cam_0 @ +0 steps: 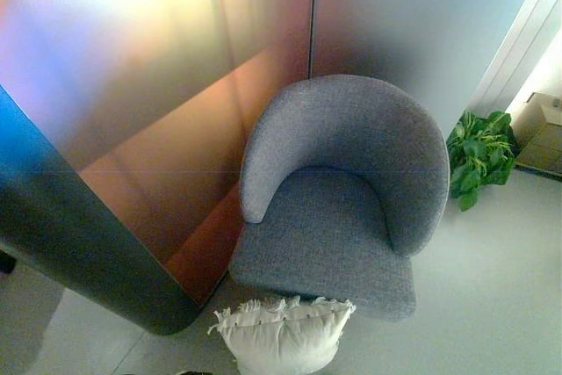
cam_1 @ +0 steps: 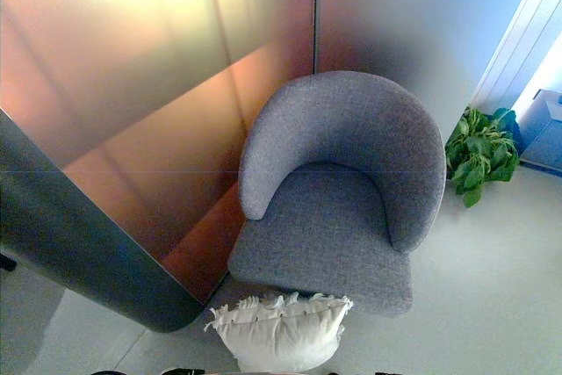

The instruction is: Pick up the pillow and put it on the sofa.

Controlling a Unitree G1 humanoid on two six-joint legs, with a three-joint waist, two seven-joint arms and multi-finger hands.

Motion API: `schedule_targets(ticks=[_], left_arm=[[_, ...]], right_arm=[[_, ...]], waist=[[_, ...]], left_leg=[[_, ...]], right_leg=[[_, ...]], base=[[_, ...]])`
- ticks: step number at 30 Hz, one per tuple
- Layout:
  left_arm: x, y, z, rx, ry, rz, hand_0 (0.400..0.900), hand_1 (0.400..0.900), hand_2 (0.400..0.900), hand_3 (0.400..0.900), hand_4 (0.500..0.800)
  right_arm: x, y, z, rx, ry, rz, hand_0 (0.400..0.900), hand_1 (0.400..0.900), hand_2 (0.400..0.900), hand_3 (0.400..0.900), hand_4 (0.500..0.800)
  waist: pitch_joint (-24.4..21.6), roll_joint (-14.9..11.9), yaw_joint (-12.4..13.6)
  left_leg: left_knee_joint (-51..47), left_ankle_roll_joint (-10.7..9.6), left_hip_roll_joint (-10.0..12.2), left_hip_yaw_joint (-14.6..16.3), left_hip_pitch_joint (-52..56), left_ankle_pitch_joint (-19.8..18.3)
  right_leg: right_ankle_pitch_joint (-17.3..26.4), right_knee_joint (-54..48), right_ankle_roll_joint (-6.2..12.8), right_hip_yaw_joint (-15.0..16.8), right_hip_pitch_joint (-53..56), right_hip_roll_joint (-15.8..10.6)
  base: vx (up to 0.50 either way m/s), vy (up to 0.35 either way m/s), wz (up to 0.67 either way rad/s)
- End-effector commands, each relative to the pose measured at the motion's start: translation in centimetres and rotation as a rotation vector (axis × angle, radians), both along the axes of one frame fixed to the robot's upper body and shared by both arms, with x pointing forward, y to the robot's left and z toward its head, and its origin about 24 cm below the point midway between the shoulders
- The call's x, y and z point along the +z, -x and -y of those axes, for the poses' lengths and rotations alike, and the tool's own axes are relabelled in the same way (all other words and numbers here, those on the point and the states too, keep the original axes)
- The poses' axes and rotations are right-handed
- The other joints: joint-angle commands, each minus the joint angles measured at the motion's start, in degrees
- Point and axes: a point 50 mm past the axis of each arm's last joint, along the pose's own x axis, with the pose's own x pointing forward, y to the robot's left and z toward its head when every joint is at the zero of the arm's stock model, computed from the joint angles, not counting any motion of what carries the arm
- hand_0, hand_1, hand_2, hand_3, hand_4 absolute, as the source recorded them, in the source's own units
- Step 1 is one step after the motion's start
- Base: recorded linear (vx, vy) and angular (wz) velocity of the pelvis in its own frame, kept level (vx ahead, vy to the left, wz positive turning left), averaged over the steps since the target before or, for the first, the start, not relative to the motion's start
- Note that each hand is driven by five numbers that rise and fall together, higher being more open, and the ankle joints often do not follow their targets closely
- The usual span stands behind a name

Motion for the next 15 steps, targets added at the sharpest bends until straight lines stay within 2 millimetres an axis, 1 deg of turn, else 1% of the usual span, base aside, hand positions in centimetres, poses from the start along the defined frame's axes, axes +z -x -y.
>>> schedule_targets(ticks=[1,7,12,15], left_arm=[[0.4,-1.4,-0.9,0.001,-0.026,0.021,0.9,0.9,0.9,0.9,0.8],[0.4,-1.9,-0.4,0.019,0.006,0.054,0.9,0.9,0.9,0.9,0.8],[0.6,-2.1,-0.9,0.134,-0.017,0.055,0.9,0.9,0.9,0.9,0.8],[0.9,-3.1,-1.3,0.203,-0.024,0.084,0.9,0.9,0.9,0.9,0.8]], right_arm=[[0.2,-2.1,-0.3,0.023,0.005,0.026,0.9,0.9,0.9,0.9,0.8],[0.2,-2.1,-0.3,0.029,0.006,0.025,0.9,0.9,0.9,0.9,0.8],[0.4,-2.4,0.0,0.047,0.016,0.03,0.9,0.9,0.9,0.9,0.8],[0.8,-3.7,0.3,0.069,0.032,0.06,0.9,0.9,0.9,0.9,0.8]], waist=[[1.47,-1.78,-1.13],[1.97,-1.79,-1.03],[3.08,-1.73,-1.09],[5.05,-1.44,-1.26]], left_leg=[[0.0,1.47,-4.73,-0.72,1.69,-5.03],[0.09,1.46,-4.7,-0.68,1.28,-4.91],[0.26,1.43,-4.64,-0.74,0.25,-4.63],[0.66,1.29,-4.35,-0.56,-1.92,-4.02]], right_leg=[[-0.71,0.29,3.35,-1.94,0.37,-0.09],[-0.52,0.31,3.42,-1.93,0.0,-0.16],[-0.25,0.42,3.37,-1.72,-1.11,-0.22],[0.22,0.79,3.24,-1.36,-3.57,-0.38]], base=[[0.0,0.0,0.0],[0.0,0.0,0.0],[0.0,0.0,0.0],[-0.08,0.032,-0.01]])
